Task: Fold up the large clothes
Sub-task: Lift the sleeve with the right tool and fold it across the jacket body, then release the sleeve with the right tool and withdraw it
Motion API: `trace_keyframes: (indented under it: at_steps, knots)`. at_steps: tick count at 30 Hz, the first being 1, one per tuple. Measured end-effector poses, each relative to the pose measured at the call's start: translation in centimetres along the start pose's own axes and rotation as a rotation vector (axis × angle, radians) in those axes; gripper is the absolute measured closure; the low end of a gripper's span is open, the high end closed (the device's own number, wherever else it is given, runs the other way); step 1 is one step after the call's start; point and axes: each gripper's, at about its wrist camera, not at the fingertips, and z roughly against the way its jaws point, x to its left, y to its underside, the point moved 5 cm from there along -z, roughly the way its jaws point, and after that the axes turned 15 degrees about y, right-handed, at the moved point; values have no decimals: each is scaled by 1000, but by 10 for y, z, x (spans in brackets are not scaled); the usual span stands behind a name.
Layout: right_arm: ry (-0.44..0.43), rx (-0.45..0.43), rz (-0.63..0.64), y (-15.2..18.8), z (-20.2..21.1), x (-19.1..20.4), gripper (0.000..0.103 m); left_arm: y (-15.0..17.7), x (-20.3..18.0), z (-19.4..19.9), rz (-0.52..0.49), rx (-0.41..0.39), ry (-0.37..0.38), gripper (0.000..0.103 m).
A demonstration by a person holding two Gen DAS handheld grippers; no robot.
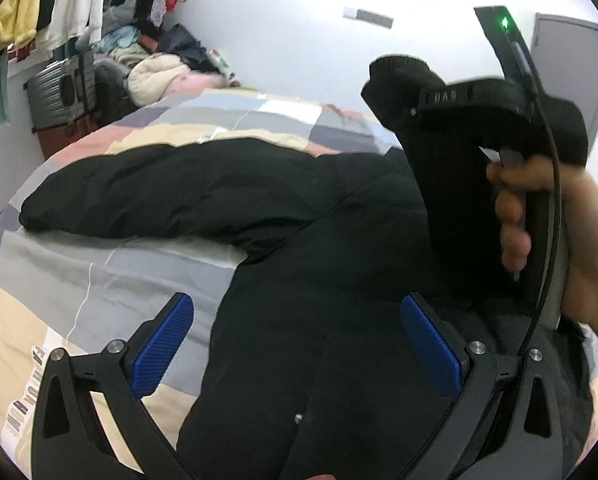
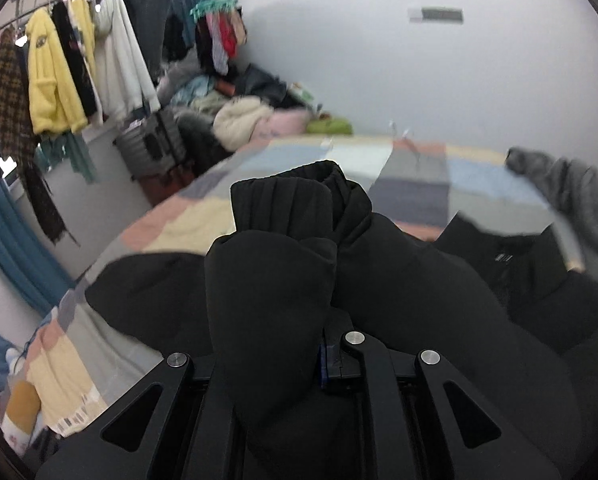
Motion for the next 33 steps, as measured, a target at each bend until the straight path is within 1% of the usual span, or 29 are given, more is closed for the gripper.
trace_keyframes:
  at_steps: [4,6,7,10,11,13,15,17,19,21,23,25,28,31,33]
  knots:
    - [-29,63,-10,10,-27,-5,93,1,4,-17,23,23,11,0]
    - [-43,87,-27,11,-34,-9,93,3,4,-22,11,34,1,0]
    - [-52,94,-31,10,-36,-10,93,4,5,-25,6,39,-6,0]
    - [-53,97,-17,5,-31,-7,93,5,3,-29,13,44,12,0]
    - [-56,95,-13,4,-29,-7,91,5,3,-29,15,42,17,0]
    - [-80,86,-9,-1,-20,-6,82,4,1,-31,12,41,18,0]
    - [-98,78,7,-3,-11,-3,66,4,-1,-31,3,39,20,0]
    - [-106,49,33,-8,5,-1,55,3,-6,-30,-9,34,30,0]
    - [-125,28,43,-13,21,-1,55,2,-10,-29,-21,28,33,0]
    - [-124,-6,41,-18,43,-7,55,2,-15,-27,-37,18,40,0]
    - [-111,-39,42,-20,62,-14,55,1,-21,-26,-44,14,55,0]
    - [-76,-78,45,-21,84,-27,55,1,-27,-24,-60,10,63,0]
    - [-19,-116,35,-15,111,-51,55,3,-34,-18,-111,4,40,0]
    - [51,-142,24,-6,132,-79,54,4,-36,-15,-91,6,63,0]
    - [107,-158,17,6,148,-99,55,4,-40,-11,-96,-5,63,0]
